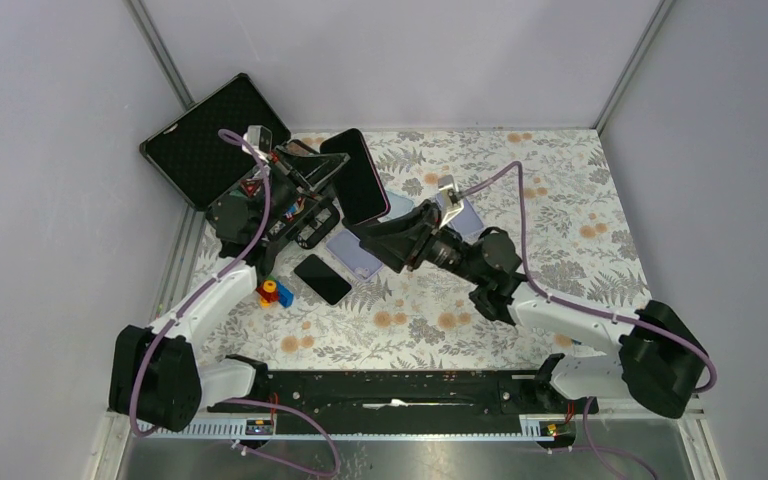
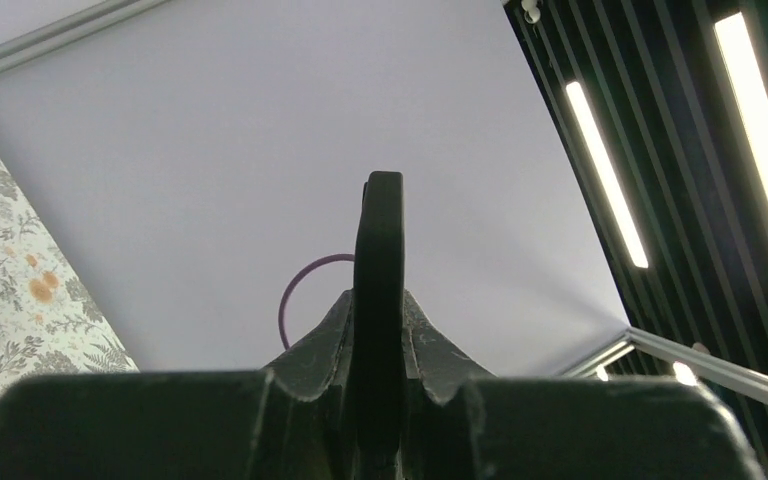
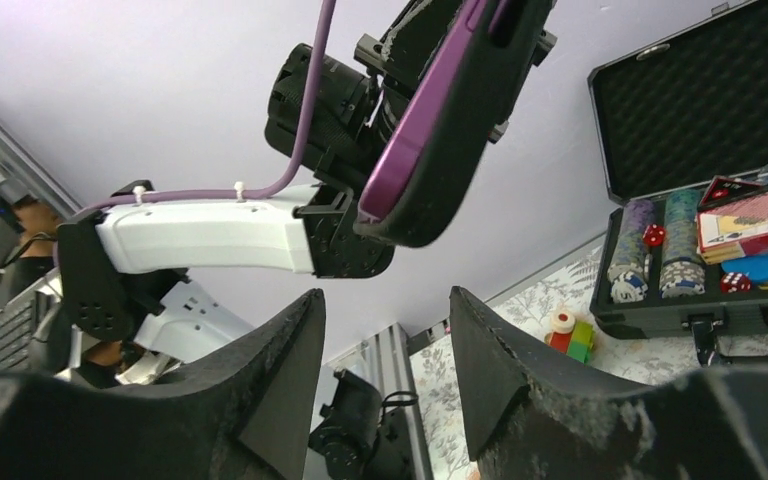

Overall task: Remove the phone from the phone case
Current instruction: Remove the phone case from the phone.

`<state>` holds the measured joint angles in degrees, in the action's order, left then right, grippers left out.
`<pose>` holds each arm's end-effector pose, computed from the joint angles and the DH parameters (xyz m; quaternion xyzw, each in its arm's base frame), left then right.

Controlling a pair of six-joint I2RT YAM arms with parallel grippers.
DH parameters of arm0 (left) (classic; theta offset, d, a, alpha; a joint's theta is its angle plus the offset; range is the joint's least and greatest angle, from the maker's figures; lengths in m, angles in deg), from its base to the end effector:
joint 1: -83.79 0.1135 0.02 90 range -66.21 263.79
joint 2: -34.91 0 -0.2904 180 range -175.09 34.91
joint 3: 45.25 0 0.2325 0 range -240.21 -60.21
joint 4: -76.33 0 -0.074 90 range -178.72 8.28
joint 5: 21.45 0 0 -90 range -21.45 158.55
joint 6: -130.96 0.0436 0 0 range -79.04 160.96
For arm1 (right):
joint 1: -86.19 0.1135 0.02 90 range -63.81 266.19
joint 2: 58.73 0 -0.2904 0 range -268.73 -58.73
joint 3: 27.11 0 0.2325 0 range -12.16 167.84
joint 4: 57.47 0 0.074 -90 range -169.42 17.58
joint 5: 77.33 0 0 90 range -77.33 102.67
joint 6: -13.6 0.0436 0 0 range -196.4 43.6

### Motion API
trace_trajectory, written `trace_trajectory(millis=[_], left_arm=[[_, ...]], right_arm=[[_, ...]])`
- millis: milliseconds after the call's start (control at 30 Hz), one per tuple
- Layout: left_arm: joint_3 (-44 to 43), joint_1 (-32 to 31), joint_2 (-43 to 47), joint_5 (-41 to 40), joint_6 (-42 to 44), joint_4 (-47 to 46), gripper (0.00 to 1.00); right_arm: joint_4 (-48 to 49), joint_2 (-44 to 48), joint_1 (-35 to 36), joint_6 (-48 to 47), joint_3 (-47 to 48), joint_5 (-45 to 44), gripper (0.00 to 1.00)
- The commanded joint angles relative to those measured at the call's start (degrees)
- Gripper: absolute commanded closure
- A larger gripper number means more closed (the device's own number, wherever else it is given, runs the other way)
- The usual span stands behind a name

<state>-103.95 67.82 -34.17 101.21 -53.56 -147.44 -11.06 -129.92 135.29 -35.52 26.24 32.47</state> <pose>0.2218 -0.0879 0.4038 -0.0964 0.5090 -0.7702 0.3721 0.1517 0.1977 0.3722 -0.1835 0.4913 0.6609 0.5369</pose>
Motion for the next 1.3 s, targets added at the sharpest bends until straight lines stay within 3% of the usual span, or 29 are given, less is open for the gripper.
trace_trajectory(millis=[0,300,467,600,967,1267], left_arm=[[0.33,-0.12,3.86,-5.68,0.39,-2.23,1.0],[1.91,-0.07,4.82,-6.48,0.07,-2.3,1.0],[2.09,-0.11,4.59,-6.52,-0.22,-2.89,1.0],[2.12,-0.12,4.39,-6.26,-0.55,-3.21,1.0],[0.6,0.15,3.45,-4.14,-3.17,-4.8,1.0],[0.7,0.42,2.49,-3.0,-8.12,-4.74,1.0]], right_arm=[[9.02,-4.38,2.67,-6.47,3.34,-6.15,0.45],[14.98,-8.91,4.6,-7.17,6.02,-10.86,0.44],[15.72,-9.15,4.64,-6.99,6.47,-11.16,0.36],[15.89,-9.11,4.6,-6.63,6.7,-11.75,0.35],[12.46,-11.05,4.6,-7.04,7.68,-11.87,0.65],[7.08,-12.01,4.61,-13.72,4.53,-15.04,0.71]])
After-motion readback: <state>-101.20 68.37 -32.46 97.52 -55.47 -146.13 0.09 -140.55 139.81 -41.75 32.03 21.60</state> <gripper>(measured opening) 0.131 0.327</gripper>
